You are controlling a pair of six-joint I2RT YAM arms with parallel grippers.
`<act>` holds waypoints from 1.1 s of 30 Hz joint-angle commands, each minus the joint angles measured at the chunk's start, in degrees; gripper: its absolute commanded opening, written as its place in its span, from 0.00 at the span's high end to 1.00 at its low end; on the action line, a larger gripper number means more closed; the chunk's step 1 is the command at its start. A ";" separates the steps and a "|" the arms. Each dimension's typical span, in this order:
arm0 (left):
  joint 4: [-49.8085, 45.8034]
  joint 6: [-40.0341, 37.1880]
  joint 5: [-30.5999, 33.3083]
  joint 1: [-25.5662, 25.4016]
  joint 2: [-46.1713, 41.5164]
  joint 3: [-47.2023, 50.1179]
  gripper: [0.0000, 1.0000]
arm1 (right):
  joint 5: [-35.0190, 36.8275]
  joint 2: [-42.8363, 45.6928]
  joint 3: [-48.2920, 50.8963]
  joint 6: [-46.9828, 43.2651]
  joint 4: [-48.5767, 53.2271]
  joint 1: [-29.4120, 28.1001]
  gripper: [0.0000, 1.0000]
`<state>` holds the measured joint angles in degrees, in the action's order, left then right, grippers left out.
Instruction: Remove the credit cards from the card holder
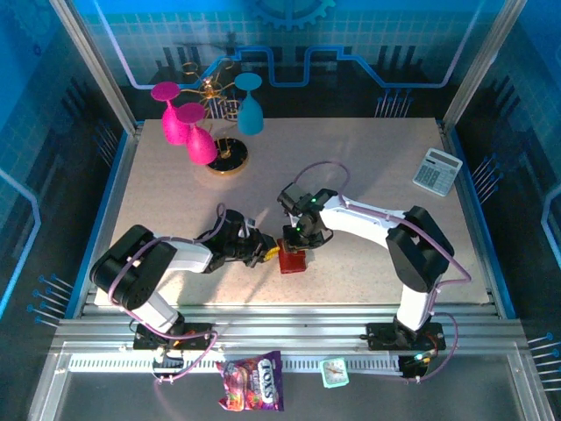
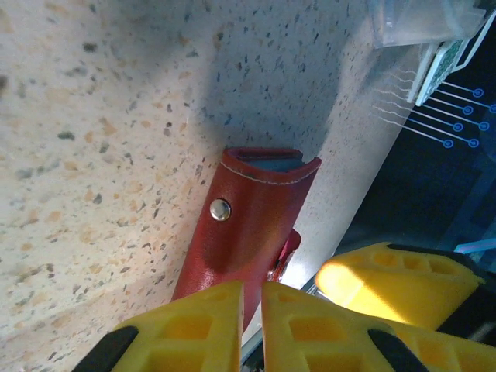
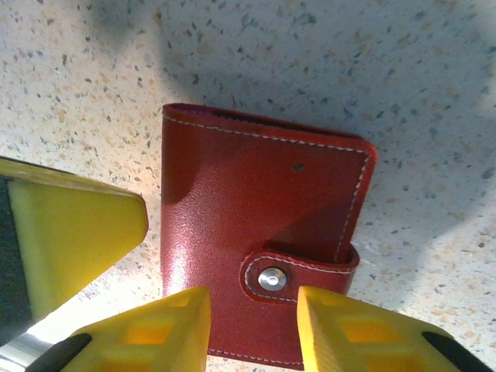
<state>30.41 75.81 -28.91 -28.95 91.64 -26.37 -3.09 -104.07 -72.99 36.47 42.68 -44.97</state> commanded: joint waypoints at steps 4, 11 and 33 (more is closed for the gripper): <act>2.73 2.56 -0.52 1.55 -1.15 3.75 0.86 | 1.82 -2.71 -2.28 1.01 3.20 -1.61 0.63; 1.47 2.28 0.08 3.01 -5.07 6.14 0.86 | 3.09 -6.15 -5.04 0.53 5.05 -2.46 0.64; -0.22 0.72 -3.59 2.26 -3.48 2.18 0.86 | 2.97 -4.30 -4.70 1.68 4.21 -3.20 0.94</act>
<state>31.18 77.47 -30.20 -26.11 87.26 -22.24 0.19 -109.86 -77.52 37.32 46.87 -47.33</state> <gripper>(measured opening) 0.141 0.077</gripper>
